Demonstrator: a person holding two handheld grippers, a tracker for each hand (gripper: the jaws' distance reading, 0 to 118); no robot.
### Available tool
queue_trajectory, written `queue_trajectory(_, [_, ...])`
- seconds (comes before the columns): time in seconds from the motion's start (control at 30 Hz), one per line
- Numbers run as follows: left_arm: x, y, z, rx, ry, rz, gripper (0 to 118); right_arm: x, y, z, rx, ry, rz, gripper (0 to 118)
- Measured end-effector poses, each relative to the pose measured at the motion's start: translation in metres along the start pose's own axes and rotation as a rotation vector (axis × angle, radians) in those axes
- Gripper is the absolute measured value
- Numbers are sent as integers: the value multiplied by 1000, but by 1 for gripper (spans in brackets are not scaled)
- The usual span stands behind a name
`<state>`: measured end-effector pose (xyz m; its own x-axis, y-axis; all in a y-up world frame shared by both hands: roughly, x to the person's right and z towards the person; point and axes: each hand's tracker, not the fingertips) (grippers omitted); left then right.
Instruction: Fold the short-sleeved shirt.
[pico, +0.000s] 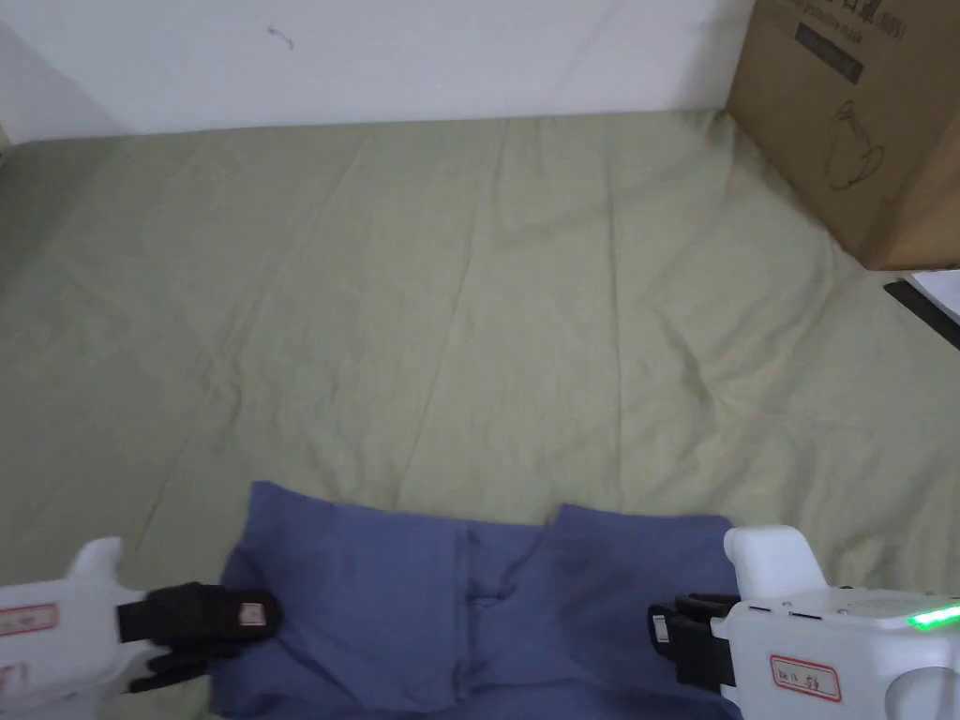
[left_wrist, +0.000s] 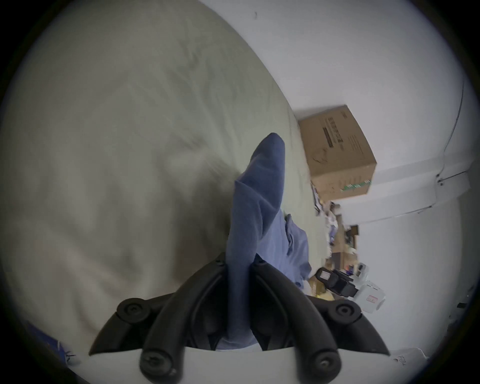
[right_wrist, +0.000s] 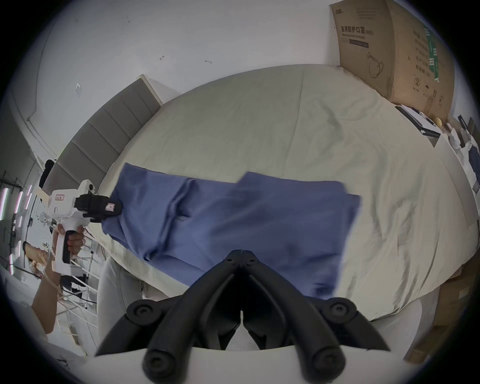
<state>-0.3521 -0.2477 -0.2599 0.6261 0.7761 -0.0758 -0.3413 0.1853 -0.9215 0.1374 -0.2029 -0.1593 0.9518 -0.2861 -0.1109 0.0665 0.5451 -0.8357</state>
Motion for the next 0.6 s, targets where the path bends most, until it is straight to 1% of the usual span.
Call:
queue_trajectory(0.07, [-1,1,23,55,85,0,9,-1,-1,-1,10,-2,14,0])
queue_trajectory(0.2, [9,-12,44,80,173,-17,9,-3,-4,-2,43,9,14,0])
queue_trajectory(0.3, [34,-21,45,87,227,-87,9,-3,-5,-2,49,27,10,0])
queue_trajectory(0.37, [64,-27,39,95,284,-146,9,-1,-6,-2,47,15,10,0])
queue_trajectory(0.43, [91,-28,29,98,306,-159,9,3,-8,-1,46,7,13,0])
queue_trajectory(0.53, [140,-37,12,86,254,-299,9,12,-12,5,54,-2,-6,0])
queue_trajectory(0.6, [176,-46,-9,49,185,-356,9,21,-15,10,65,-14,-30,0])
